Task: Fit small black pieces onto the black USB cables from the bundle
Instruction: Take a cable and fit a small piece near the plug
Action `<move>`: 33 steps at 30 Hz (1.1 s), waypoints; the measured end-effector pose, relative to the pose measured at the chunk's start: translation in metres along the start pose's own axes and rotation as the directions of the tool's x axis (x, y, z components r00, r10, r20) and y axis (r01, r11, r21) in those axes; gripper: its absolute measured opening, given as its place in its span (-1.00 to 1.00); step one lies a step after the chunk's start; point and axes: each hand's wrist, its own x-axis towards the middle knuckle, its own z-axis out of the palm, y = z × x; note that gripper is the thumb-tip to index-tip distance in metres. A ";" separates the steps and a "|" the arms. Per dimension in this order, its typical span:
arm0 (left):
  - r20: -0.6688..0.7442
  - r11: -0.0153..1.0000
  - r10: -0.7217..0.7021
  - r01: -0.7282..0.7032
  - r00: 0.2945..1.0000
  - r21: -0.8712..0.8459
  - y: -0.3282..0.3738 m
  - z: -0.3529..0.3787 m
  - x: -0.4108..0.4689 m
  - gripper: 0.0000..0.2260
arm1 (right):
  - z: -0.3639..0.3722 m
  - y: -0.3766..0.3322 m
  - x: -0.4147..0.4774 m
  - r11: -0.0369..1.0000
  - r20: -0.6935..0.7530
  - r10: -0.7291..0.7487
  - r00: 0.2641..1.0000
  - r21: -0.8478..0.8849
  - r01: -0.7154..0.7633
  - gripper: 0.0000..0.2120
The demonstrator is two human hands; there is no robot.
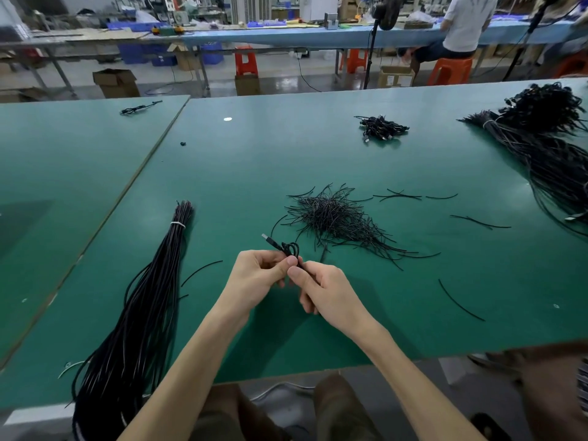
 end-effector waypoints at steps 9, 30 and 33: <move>-0.171 0.997 -0.057 0.064 0.984 0.035 -0.014 0.006 -0.002 -0.86 | 0.008 0.005 0.001 0.962 0.033 -0.018 0.999 -0.272 0.026 -0.62; -0.025 0.993 0.001 -0.004 1.000 -0.115 -0.011 0.006 -0.007 -0.73 | -0.001 -0.004 -0.001 1.000 0.140 -0.010 0.990 0.023 0.007 -0.48; -0.002 0.992 0.040 -0.040 0.999 -0.116 -0.011 0.006 -0.007 -0.69 | -0.003 -0.007 -0.002 0.996 0.169 -0.018 0.985 0.095 0.002 -0.50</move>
